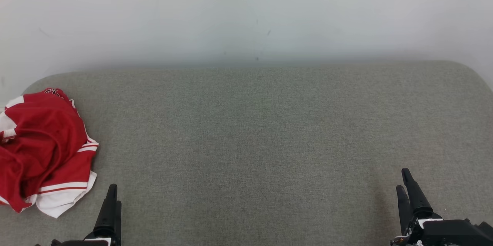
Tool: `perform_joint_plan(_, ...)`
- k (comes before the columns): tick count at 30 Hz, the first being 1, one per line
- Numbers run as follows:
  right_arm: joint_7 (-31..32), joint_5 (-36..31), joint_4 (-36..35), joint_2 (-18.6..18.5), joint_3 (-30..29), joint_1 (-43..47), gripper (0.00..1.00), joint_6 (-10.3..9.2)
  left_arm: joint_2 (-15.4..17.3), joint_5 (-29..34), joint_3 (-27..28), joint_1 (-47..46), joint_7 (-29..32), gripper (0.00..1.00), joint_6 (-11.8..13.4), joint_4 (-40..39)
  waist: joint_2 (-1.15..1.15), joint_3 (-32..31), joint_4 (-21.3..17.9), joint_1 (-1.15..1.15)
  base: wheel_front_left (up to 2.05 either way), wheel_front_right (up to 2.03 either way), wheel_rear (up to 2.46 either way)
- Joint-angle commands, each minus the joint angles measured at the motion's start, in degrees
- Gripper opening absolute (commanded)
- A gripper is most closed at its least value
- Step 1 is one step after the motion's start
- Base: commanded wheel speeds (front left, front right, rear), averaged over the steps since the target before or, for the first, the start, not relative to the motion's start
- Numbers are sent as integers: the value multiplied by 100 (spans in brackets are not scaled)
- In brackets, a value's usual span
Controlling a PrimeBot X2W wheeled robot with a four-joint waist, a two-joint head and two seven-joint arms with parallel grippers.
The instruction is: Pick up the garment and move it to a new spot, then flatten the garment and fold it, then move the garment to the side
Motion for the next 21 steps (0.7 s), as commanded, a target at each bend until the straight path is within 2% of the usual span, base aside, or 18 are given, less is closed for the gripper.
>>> perform_joint_plan(1,-64,-183,-143,-16,33,-63,100,-1,18,194,-14,-74,-51,100,-8,-151,0,3,-2,0,0,0,0)
perform_joint_plan(21,-547,-2513,-479,-21,381,11,100,-3,24,2667,-279,-6,-538,100,202,-580,0,43,-40,0,0,0,0)
